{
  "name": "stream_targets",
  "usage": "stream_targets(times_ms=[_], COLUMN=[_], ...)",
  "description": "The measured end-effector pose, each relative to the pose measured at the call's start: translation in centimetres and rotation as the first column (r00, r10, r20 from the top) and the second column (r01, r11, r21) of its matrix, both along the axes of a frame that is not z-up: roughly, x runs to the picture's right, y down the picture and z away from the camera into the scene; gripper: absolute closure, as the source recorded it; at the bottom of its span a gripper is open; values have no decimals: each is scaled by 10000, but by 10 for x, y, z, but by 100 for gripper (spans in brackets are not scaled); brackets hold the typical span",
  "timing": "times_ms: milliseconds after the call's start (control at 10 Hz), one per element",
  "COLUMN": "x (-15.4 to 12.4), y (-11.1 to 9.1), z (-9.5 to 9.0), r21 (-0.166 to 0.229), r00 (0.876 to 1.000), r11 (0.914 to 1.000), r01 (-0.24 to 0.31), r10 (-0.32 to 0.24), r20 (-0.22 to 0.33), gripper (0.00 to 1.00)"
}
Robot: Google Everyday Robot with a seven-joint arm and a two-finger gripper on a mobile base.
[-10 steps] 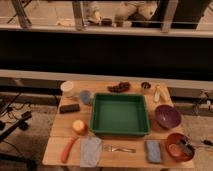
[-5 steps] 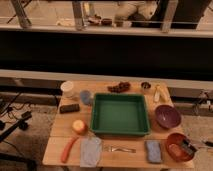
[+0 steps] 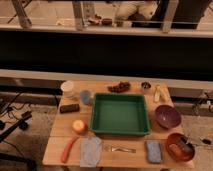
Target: Wipe red bowl with brush
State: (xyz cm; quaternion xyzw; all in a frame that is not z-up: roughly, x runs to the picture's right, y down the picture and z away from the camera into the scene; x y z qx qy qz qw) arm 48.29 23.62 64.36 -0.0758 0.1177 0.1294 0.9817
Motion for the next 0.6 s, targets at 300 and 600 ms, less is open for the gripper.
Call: stream_targets(times_ms=[300,600], x=[-8,-12], y=[-5,-7], z=[8,15], r21=[66,93], r00=[9999,9996], r11=[10000,9999], r01=[-32,-66], r10=[31,64], r20=[161,264], gripper=[97,97])
